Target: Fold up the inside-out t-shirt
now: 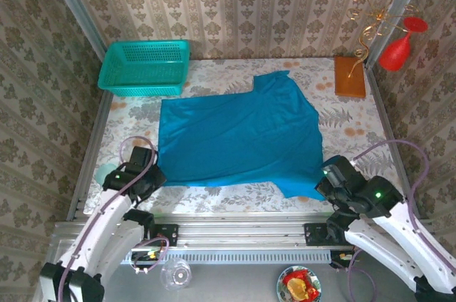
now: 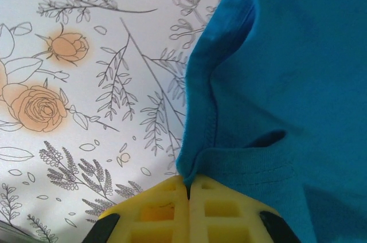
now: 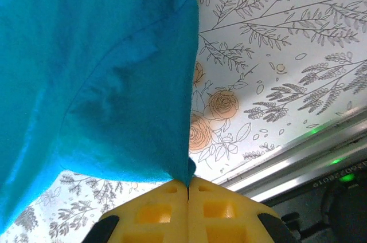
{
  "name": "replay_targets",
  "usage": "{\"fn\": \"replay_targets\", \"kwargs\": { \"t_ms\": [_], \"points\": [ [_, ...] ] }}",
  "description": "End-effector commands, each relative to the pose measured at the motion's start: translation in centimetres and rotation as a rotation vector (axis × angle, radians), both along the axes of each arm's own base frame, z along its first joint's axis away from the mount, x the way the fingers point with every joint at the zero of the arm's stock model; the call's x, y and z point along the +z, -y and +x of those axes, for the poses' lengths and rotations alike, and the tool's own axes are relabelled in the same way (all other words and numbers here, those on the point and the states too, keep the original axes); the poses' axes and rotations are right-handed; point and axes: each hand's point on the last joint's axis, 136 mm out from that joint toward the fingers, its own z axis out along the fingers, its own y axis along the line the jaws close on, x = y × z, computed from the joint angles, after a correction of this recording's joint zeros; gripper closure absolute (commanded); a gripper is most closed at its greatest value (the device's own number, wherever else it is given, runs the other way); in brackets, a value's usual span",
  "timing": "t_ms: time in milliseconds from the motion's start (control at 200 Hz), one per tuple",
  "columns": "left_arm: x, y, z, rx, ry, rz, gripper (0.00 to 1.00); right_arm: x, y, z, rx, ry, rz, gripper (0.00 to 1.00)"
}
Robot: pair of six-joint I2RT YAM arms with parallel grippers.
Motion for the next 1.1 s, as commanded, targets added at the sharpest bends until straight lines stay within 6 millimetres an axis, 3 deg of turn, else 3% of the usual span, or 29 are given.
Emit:
{"fn": "replay_targets", "kwargs": {
  "t_ms": [0,155,270,430,715,1095],
  "points": [
    [2.9,-0.2,0.6,-0.007,0.073,0.007,1.00,1.8,2.3,-0.9,-0.023,0.026,-0.080,1.00],
    [5.1,0.6,3.3,-0.078,0.140,0.026,1.00,4.6,1.9,2.1,0.024,0.108,-0.157,1.00],
    [5.1,2.0,5.7,-0.160,0.116,0.022,1.00,5.2,0.8,5.5,0.065,0.122,-0.216,1.00],
    [4.5,3.2,9.1,-0.232,0.093,0.032,1.00,4.0,-0.1,10.1,0.063,0.113,-0.168,1.00],
    [3.3,2.5,14.3,-0.291,0.064,0.076,1.00,2.7,0.0,16.6,0.088,0.108,-0.142,1.00],
    [-1.7,1.1,15.9,-0.303,-0.109,0.075,1.00,-0.7,0.5,21.1,0.096,0.045,-0.117,1.00]
  ]
}}
